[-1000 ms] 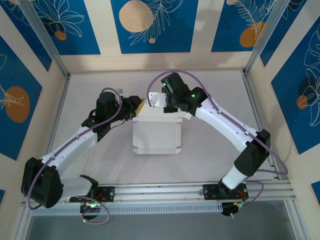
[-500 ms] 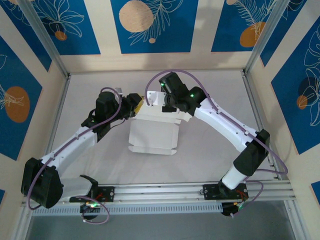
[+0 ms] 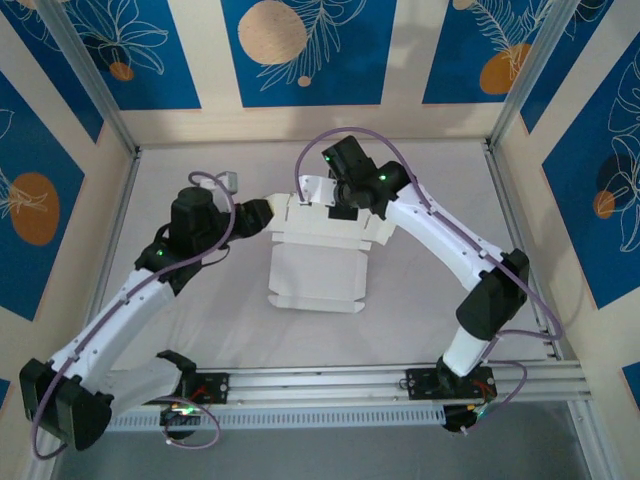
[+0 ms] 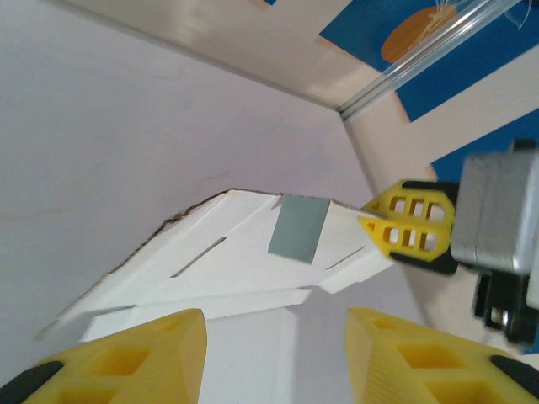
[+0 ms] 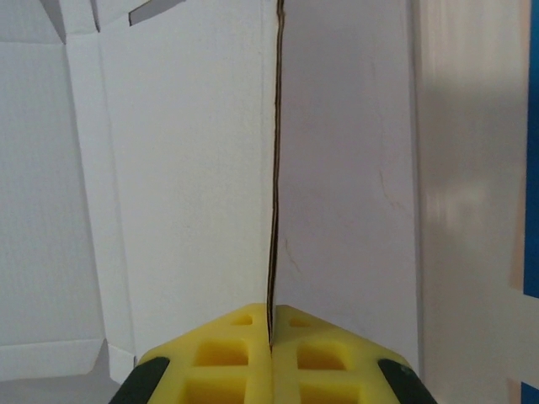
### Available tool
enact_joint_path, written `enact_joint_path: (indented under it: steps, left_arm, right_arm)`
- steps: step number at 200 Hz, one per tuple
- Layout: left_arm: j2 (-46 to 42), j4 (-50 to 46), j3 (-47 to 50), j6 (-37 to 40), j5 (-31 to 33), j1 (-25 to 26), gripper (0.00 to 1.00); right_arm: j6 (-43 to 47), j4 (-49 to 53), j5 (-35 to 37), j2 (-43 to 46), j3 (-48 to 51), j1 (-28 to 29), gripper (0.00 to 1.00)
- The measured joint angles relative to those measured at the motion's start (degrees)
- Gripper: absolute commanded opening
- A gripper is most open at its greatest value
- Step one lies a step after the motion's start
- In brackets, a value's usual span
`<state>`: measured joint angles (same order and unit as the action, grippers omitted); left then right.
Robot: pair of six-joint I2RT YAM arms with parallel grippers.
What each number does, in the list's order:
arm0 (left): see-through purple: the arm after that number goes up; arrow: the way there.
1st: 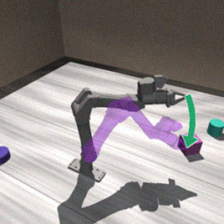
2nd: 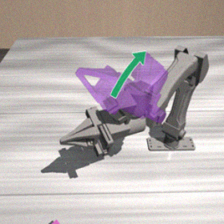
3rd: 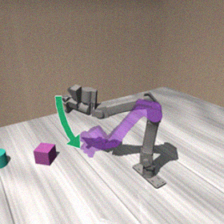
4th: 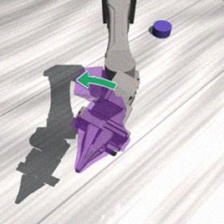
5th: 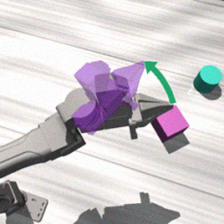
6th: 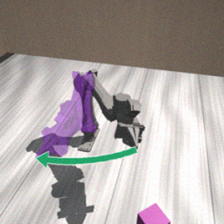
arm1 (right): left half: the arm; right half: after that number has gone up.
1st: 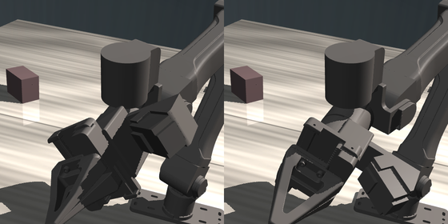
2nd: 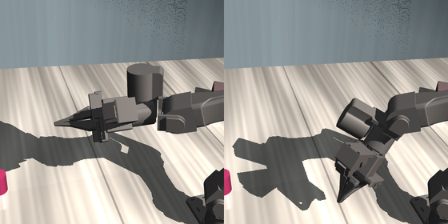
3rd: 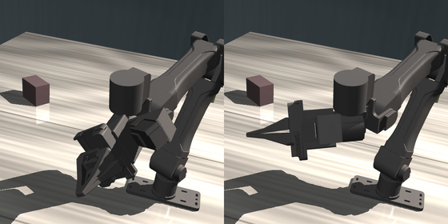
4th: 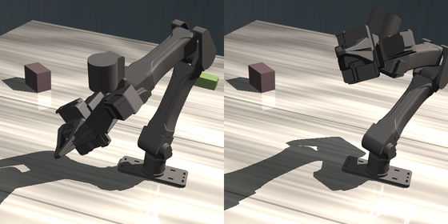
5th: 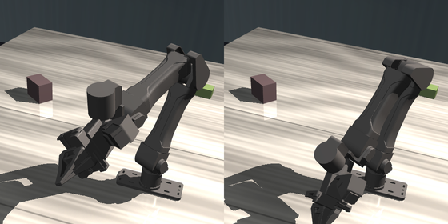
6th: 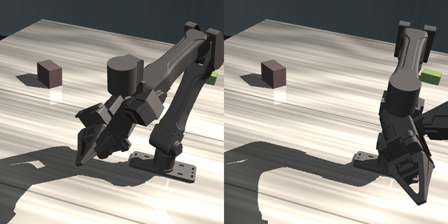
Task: Fold the paper box
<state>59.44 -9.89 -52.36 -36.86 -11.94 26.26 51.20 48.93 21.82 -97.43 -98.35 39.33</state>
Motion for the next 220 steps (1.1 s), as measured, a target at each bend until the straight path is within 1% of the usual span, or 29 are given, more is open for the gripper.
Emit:
enact_joint_path:
  steps: [15,21,31,70,93,128,157,179,220]
  left_arm:
    - [-0.5,0.2,2.6,6.3,0.2,0.0,0.41]
    - [0.0,0.2,3.2,8.4,0.1,0.0,0.41]
    - [2.1,-0.5,3.5,11.5,-0.6,0.0,0.44]
    - [11.9,-3.5,2.6,16.5,-1.5,0.0,0.46]
    - [14.3,-3.9,2.6,16.9,-1.5,0.0,0.44]
    - [18.9,1.6,4.6,15.5,-1.5,0.0,0.44]
    - [25.2,3.4,5.1,14.1,-1.5,0.0,0.44]
    - [27.9,3.6,5.1,12.9,-1.4,0.0,0.44]
    - [30.3,3.7,5.1,11.9,0.6,0.1,0.50]
  right_arm:
    - [0.7,0.0,0.0,-1.2,0.0,-0.4,0.00]
    - [0.9,0.0,0.0,-1.6,0.0,-0.5,0.00]
    - [1.2,0.1,-0.1,-2.4,0.0,-0.8,0.00]
    - [1.2,0.7,-0.9,-6.6,-1.1,-2.3,0.00]
    - [1.2,0.6,-1.4,-8.7,-1.3,-2.7,0.00]
    - [0.8,0.1,-2.4,-11.6,-1.3,-2.6,0.00]
    - [0.7,-0.3,-2.9,-12.2,-1.3,-2.6,0.00]
    - [0.7,-0.7,-3.2,-12.2,-1.3,-2.6,0.00]
    - [0.5,-1.2,-3.3,-12.2,-1.3,-2.6,0.00]
